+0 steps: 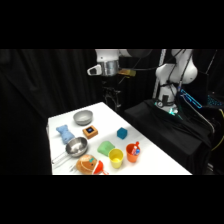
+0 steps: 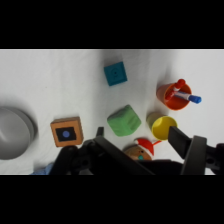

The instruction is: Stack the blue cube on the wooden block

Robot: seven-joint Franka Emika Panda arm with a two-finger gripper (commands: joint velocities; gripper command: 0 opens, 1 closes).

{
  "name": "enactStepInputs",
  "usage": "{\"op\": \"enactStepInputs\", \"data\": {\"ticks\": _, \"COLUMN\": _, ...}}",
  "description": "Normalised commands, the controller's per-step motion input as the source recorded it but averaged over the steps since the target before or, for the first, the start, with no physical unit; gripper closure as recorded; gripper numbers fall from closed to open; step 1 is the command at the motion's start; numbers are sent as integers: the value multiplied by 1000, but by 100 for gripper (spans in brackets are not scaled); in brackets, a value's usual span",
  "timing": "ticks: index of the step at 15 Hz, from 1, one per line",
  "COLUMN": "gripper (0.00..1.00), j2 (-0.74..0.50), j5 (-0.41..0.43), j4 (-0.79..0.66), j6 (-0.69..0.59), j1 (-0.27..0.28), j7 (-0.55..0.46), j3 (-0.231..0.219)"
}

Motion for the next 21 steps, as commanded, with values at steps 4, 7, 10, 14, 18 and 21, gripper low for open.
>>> {"op": "enactStepInputs", "data": {"ticks": 4, "gripper": 0, "j2": -62, "j5": -66, "j4": -41, "j6": 22, "j1": -14, "j7": 36, "j3": 22}}
{"op": "enactStepInputs", "data": {"ticks": 7, "gripper": 0, "j2": -194, "j5": -75, "j4": -226, "j6": 133, "j1": -9, "j7": -44, "j3": 23}}
{"op": "enactStepInputs", "data": {"ticks": 10, "gripper": 0, "j2": -227, "j5": -90, "j4": -350, "j6": 330, "j1": -9, "j7": -124, "j3": 17}}
{"op": "enactStepInputs", "data": {"ticks": 14, "gripper": 0, "j2": -182, "j5": -18, "j4": -375, "j6": 397, "j1": -17, "j7": -212, "j3": -14}}
{"op": "enactStepInputs", "data": {"ticks": 18, "gripper": 0, "j2": -128, "j5": 18, "j4": -318, "j6": 347, "j1": -27, "j7": -252, "j3": -36}}
{"op": "enactStepInputs", "data": {"ticks": 21, "gripper": 0, "j2": -88, "j5": 69, "j4": -277, "j6": 330, "j1": -22, "j7": -271, "j3": -36}}
